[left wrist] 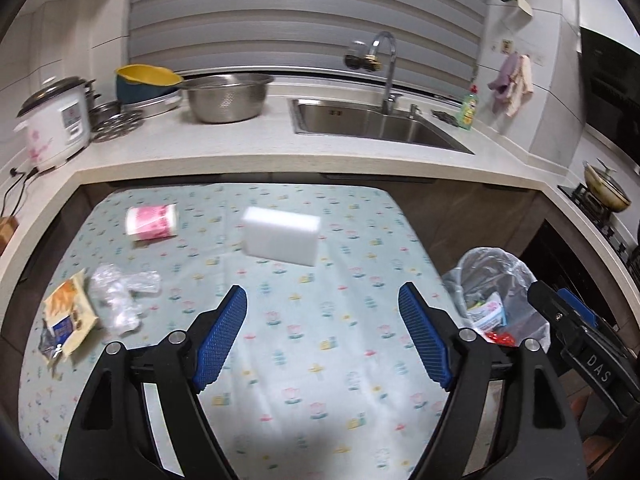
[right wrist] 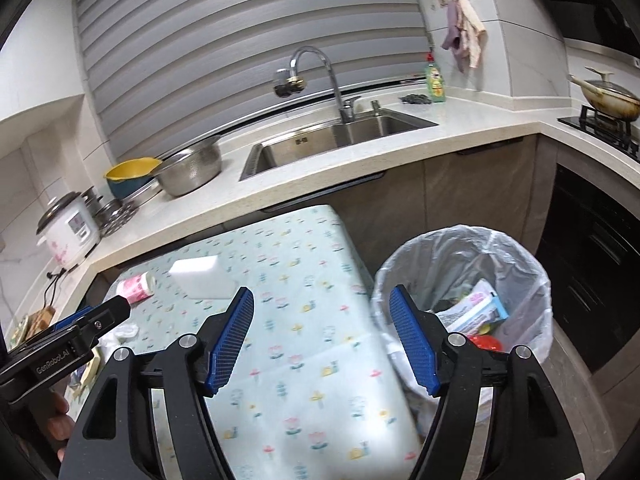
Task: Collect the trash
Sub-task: 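Move both tools back over the table toward the snack bag and clear bag, then grasp the clear plastic bag with the right tool while the left grasps the yellow snack bag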
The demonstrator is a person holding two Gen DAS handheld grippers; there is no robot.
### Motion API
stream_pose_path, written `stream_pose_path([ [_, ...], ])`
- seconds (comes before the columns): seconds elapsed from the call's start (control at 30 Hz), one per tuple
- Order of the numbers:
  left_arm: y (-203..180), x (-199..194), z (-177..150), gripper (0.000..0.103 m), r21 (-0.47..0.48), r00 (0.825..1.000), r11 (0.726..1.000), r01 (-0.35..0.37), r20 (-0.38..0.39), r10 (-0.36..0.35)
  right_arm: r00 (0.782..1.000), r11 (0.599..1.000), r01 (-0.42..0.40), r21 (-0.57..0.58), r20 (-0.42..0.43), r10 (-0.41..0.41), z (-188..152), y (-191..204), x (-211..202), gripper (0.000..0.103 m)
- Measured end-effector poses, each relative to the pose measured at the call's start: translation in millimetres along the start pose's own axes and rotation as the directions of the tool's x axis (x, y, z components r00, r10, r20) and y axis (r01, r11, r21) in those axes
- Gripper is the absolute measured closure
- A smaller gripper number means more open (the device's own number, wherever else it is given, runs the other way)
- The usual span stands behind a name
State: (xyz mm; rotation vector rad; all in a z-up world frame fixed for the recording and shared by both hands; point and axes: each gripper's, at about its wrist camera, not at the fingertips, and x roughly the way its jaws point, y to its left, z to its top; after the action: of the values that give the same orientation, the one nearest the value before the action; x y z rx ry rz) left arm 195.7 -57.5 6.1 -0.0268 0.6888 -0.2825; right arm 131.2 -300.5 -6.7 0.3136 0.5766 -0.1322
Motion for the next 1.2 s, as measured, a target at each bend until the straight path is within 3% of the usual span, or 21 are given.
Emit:
stream_pose_path([
  [0.27, 73.5, -21.8, -10.6, 0.025, -0.084, 0.996, 0.992, -0.09, -0.002, 0.09, 0.997, 0.995, -0.073, -0.06, -0.021, 0.072, -14.8, 66.5, 4.5, 0.034],
  [0.3, 82.2, -26.0, -11.3, 0.02, -0.096, 0.994, 0.99, -0.104, 0.006, 0.105, 0.997, 0.994, -0.078, -0.079, -0.026, 0.077, -16.0, 76.4, 6.0, 0.032],
  [0.4, 109.5, -31.0, -14.3, 0.019, -0.114, 0.99, 0.984, -0.139, 0.016, 0.141, 0.994, 0.986, -0.107, -0.13, -0.038, 0.103, -19.6, 106.9, 13.4, 0.032],
  [0.73, 209.7, -36.2, -34.3, 0.019, -0.227, 0.965, 0.938, -0.261, -0.046, 0.258, 0.973, 0.948, -0.221, -0.227, -0.124, 0.197, -44.6, 204.8, 39.1, 0.032],
  [1.2, 301.9, -14.5, -73.7, 0.015, -0.327, 0.937, 0.878, -0.348, -0.164, 0.31, 0.926, 0.901, -0.323, -0.29, -0.292, 0.238, -93.8, 301.9, 104.7, 0.032],
])
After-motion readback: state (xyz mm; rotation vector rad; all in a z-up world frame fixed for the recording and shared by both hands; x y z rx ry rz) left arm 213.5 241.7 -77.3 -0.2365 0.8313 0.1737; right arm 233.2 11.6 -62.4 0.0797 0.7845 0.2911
